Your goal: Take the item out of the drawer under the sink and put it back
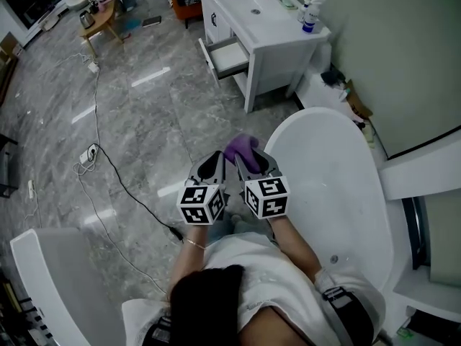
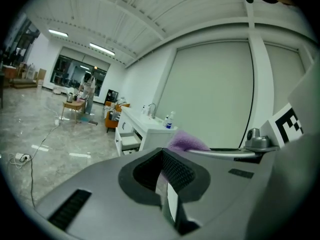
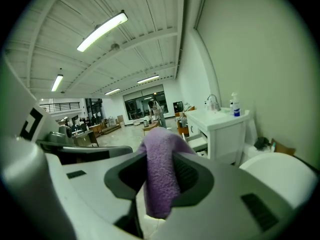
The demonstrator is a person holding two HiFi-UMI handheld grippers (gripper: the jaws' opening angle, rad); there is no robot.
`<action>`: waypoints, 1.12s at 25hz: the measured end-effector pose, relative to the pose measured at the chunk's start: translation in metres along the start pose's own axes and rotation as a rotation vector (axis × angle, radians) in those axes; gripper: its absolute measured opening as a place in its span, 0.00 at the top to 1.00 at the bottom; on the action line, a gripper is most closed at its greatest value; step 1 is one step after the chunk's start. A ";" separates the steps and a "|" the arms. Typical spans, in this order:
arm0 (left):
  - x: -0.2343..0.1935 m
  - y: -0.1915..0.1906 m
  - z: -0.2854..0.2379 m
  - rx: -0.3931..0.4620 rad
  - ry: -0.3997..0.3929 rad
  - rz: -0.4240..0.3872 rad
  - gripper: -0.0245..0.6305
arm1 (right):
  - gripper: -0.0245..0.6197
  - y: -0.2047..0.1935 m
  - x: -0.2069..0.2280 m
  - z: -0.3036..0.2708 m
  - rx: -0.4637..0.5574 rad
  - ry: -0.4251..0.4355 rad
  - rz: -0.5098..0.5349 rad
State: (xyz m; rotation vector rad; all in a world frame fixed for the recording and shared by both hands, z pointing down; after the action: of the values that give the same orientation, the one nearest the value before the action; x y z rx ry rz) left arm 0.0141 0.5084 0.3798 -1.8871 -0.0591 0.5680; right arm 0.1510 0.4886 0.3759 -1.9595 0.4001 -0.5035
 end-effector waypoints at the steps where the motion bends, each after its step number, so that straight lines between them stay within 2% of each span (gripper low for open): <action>1: -0.002 0.000 -0.001 0.001 0.002 -0.002 0.96 | 0.76 0.000 -0.001 0.000 0.004 0.005 0.002; 6: -0.008 -0.006 -0.017 -0.003 -0.030 0.040 0.96 | 0.76 -0.001 0.007 -0.006 0.013 -0.011 0.018; 10: -0.011 -0.004 -0.037 -0.025 -0.057 -0.005 0.96 | 0.76 0.004 0.020 -0.019 0.017 -0.049 0.007; 28: -0.100 0.069 -0.143 -0.058 -0.123 -0.047 0.96 | 0.76 0.063 0.046 -0.145 0.003 -0.125 -0.010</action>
State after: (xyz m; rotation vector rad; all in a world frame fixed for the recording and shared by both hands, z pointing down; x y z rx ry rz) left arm -0.0313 0.3267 0.3935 -1.9004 -0.2015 0.6556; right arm 0.1131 0.3285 0.3820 -1.9795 0.3099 -0.3852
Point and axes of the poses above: the fingertips, and each gripper's own axes: z backward along the fingers, x to its right, y out of its top, the point moved 8 cm from there along z, backward along the fingers, and after that the axes turned 3 degrees about -y, right-handed, at the moved point
